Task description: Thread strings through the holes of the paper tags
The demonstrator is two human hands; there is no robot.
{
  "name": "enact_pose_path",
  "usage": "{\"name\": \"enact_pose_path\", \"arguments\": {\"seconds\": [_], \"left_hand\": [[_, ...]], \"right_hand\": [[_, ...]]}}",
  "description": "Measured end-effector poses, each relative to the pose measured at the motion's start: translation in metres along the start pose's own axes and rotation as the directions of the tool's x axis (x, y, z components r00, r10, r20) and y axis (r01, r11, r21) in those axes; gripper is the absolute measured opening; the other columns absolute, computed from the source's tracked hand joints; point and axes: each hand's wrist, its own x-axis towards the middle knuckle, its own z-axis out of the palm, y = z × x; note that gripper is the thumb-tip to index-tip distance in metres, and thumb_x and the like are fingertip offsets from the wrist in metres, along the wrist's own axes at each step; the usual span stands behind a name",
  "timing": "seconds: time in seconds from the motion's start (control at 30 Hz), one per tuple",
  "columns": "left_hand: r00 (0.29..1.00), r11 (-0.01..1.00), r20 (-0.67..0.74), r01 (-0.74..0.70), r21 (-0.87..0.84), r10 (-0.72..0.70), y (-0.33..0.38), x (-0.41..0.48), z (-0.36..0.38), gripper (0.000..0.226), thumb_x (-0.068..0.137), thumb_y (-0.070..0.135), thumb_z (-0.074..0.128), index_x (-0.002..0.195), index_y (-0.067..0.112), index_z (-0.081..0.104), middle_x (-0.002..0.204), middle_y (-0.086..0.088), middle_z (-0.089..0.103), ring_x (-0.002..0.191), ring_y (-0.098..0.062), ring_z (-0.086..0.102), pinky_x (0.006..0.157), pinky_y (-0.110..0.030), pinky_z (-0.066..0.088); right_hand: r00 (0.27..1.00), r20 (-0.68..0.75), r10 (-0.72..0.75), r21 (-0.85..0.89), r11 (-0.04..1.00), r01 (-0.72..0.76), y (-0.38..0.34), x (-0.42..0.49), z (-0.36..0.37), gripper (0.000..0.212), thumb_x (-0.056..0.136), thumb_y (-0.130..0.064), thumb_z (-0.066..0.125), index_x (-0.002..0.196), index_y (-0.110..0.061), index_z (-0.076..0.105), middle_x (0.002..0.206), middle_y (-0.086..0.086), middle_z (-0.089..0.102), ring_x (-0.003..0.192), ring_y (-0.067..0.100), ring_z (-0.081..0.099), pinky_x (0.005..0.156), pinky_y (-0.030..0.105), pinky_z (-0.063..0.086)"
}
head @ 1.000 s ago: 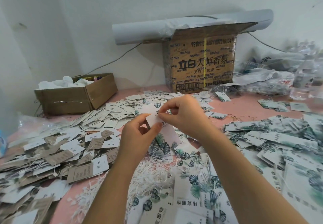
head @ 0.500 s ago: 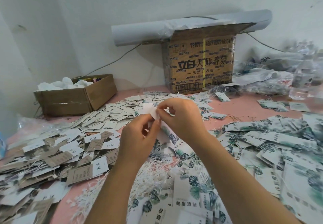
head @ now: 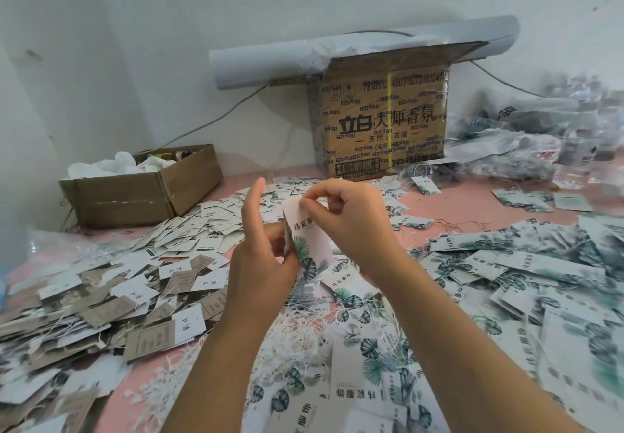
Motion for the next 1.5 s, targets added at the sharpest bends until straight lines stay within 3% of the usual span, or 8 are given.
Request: {"name": "enact_pose_path", "arguments": {"seconds": [0.1, 0.2, 0.47, 0.67, 0.87, 1.0, 1.2, 1.5], "left_hand": [[0.999, 0.997, -0.017, 0.049, -0.060, -0.050, -0.001, 0.003, -0.001, 0.079, 0.081, 0.001, 0.068, 0.137, 0.044, 0.033, 0.071, 0.046, 0.057, 0.077, 0.020, 0.058, 0.064, -0.003, 0.046], [0.999, 0.992, -0.022, 0.046, -0.113, -0.049, 0.002, 0.005, -0.002, 0.060, 0.081, -0.002, 0.067, 0.099, 0.054, 0.052, 0.079, 0.034, 0.065, 0.084, 0.008, 0.064, 0.068, -0.011, 0.052], [0.994, 0.921, 0.035, 0.105, -0.374, -0.099, 0.005, 0.007, -0.003, 0.080, 0.080, -0.018, 0.056, 0.088, 0.062, 0.061, 0.088, 0.024, 0.070, 0.084, 0.002, 0.067, 0.063, -0.015, 0.052], [0.989, 0.906, 0.085, 0.147, -0.396, -0.123, 0.004, 0.006, -0.001, 0.077, 0.081, -0.019, 0.053, 0.099, 0.055, 0.055, 0.087, 0.024, 0.068, 0.084, 0.003, 0.065, 0.064, -0.017, 0.054], [0.988, 0.899, 0.112, 0.146, -0.413, -0.108, 0.006, 0.004, -0.003, 0.079, 0.078, -0.018, 0.053, 0.095, 0.059, 0.056, 0.090, 0.021, 0.065, 0.080, 0.002, 0.062, 0.068, -0.038, 0.058], [0.990, 0.885, 0.093, 0.141, -0.444, -0.111, 0.008, 0.005, -0.005, 0.060, 0.068, -0.001, 0.058, 0.091, 0.055, 0.058, 0.088, 0.015, 0.066, 0.078, -0.004, 0.063, 0.064, -0.033, 0.056], [0.988, 0.874, 0.068, 0.155, -0.461, -0.139, 0.006, 0.006, -0.006, 0.064, 0.081, -0.020, 0.049, 0.100, 0.040, 0.059, 0.080, 0.014, 0.069, 0.071, -0.001, 0.065, 0.057, -0.019, 0.053], [0.990, 0.891, 0.049, 0.141, -0.432, -0.133, 0.005, 0.007, -0.005, 0.062, 0.085, -0.011, 0.055, 0.093, 0.050, 0.061, 0.085, 0.016, 0.069, 0.078, -0.003, 0.066, 0.064, -0.025, 0.058]], "right_hand": [[1.000, -0.001, -0.007, -0.021, 1.000, 0.007, -0.001, 0.000, 0.000, 0.008, 0.084, -0.015, 0.065, 0.081, -0.011, 0.071, 0.047, -0.012, 0.033, 0.048, 0.008, 0.030, 0.052, 0.032, 0.033], [1.000, 0.010, -0.003, -0.028, 1.000, 0.003, -0.001, 0.001, 0.001, 0.008, 0.084, -0.014, 0.065, 0.082, -0.010, 0.071, 0.048, -0.011, 0.034, 0.049, 0.010, 0.031, 0.054, 0.036, 0.038], [0.999, -0.045, -0.031, -0.015, 0.999, 0.030, -0.002, -0.001, 0.001, 0.008, 0.085, -0.014, 0.064, 0.082, -0.012, 0.071, 0.048, -0.014, 0.033, 0.048, 0.006, 0.030, 0.053, 0.030, 0.034], [0.997, -0.077, -0.012, -0.025, 1.000, 0.011, -0.002, 0.000, 0.002, 0.009, 0.086, -0.016, 0.064, 0.085, -0.012, 0.071, 0.049, -0.014, 0.038, 0.047, 0.003, 0.032, 0.052, 0.027, 0.034], [0.991, -0.129, -0.034, -0.014, 0.999, 0.032, -0.002, 0.000, 0.003, 0.008, 0.086, -0.015, 0.064, 0.083, -0.011, 0.070, 0.045, -0.014, 0.033, 0.045, 0.006, 0.030, 0.050, 0.030, 0.033], [0.993, -0.087, -0.075, -0.030, 0.997, 0.073, -0.004, -0.001, 0.005, 0.006, 0.085, -0.013, 0.065, 0.084, -0.011, 0.070, 0.045, -0.014, 0.030, 0.045, 0.006, 0.029, 0.050, 0.029, 0.032], [0.988, -0.064, -0.138, -0.065, 0.989, 0.134, -0.006, -0.003, 0.010, 0.007, 0.084, -0.014, 0.066, 0.082, -0.011, 0.071, 0.046, -0.017, 0.032, 0.044, 0.005, 0.030, 0.048, 0.029, 0.034], [0.986, -0.129, -0.103, -0.083, 0.992, 0.093, -0.003, -0.002, 0.010, 0.006, 0.085, -0.014, 0.065, 0.081, -0.012, 0.070, 0.042, -0.016, 0.028, 0.044, 0.003, 0.039, 0.046, 0.013, 0.026]]}}
